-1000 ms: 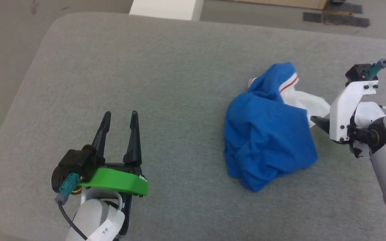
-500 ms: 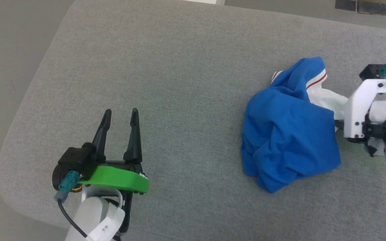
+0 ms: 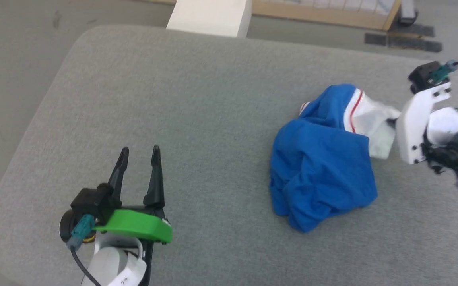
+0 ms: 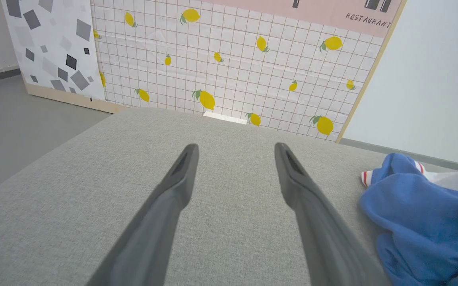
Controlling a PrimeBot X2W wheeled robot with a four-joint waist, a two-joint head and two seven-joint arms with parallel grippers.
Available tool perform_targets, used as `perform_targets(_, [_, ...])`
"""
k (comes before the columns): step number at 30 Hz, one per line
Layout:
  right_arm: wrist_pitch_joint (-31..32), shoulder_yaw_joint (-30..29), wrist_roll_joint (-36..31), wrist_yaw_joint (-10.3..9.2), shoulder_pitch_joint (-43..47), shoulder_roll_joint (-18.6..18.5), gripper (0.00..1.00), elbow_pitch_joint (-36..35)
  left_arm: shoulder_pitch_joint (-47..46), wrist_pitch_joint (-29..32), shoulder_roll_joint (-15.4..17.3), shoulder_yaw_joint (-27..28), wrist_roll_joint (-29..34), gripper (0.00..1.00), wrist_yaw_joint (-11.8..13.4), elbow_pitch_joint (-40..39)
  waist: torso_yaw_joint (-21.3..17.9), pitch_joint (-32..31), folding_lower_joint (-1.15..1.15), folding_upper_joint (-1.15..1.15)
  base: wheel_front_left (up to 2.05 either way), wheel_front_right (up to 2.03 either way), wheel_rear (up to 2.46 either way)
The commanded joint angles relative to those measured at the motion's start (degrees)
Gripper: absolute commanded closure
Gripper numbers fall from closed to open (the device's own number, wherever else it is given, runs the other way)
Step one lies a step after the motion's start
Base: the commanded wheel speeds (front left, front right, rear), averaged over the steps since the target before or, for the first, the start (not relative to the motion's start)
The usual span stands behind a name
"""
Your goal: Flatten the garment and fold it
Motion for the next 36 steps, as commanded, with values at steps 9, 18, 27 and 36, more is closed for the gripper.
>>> perform_targets(9, [0.0,-7.4,0.8,-0.08,9.5,-8.3,1.00,-6.6,4.1,-0.2,-0.1,1.2,1.3,0.00,-0.2,0.5,-7.6,-6.4,0.00,0.68,0.00,0.00,0.00])
perform_targets(18, [-0.6,-25.1,0.6,-0.08,29.8,-9.9,1.00,-3.6,5.6,-0.2,0.3,1.5,1.3,0.00,0.0,1.3,-10.5,-7.2,0.00,0.68,0.00,0.00,0.00])
perform_targets(27, [-8.2,-37.2,-2.8,-0.08,39.7,-1.8,0.00,-0.1,5.7,-0.2,1.1,2.0,0.8,0.00,0.4,2.6,-11.8,-6.6,0.00,0.68,0.00,0.00,0.00])
perform_targets(36, [-28.2,-46.3,-14.1,-0.08,41.0,5.3,0.00,-9.2,6.6,-0.1,1.7,2.4,0.0,0.00,0.9,3.6,-12.5,-7.2,0.00,0.68,0.00,0.00,0.00])
